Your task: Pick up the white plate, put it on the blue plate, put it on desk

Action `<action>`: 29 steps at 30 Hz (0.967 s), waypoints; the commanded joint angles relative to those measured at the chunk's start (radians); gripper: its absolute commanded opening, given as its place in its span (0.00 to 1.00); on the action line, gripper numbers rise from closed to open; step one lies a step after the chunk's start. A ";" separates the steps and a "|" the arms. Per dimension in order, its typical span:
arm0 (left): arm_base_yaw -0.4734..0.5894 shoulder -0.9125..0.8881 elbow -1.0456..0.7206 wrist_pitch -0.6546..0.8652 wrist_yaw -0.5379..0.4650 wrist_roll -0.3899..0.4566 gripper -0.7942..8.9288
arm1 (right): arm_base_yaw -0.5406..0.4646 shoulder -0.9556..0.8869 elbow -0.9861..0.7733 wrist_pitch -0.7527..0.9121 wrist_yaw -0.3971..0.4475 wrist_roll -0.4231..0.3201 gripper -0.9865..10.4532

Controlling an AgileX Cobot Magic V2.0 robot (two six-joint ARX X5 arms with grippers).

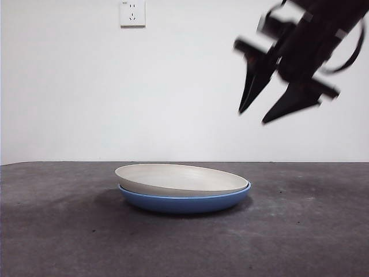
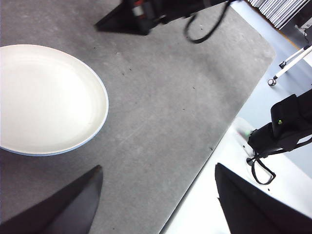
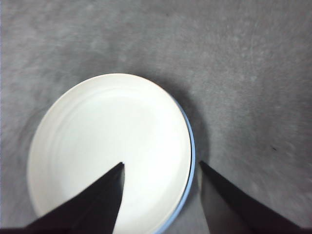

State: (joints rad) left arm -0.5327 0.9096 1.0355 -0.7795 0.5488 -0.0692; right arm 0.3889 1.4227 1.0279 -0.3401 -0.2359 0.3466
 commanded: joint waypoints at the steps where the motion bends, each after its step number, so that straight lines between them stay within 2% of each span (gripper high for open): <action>1: -0.004 0.006 0.008 0.009 0.002 0.006 0.46 | 0.011 -0.084 0.022 -0.073 -0.003 -0.076 0.29; 5: -0.004 0.006 0.008 0.010 0.002 0.005 0.46 | 0.015 -0.221 0.022 -0.193 -0.017 -0.126 0.29; 15: -0.004 0.006 0.008 0.009 0.002 0.005 0.46 | 0.015 -0.455 0.021 -0.494 -0.185 -0.179 0.29; 20: -0.004 0.006 0.008 0.009 0.002 0.005 0.46 | 0.020 -0.519 0.021 -0.640 -0.225 -0.214 0.29; 29: -0.004 0.006 0.008 0.008 0.002 0.005 0.46 | 0.028 -0.570 0.021 -0.679 -0.228 -0.232 0.29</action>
State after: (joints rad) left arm -0.5327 0.9096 1.0355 -0.7795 0.5488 -0.0689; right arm 0.4114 0.8455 1.0279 -1.0275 -0.4610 0.1303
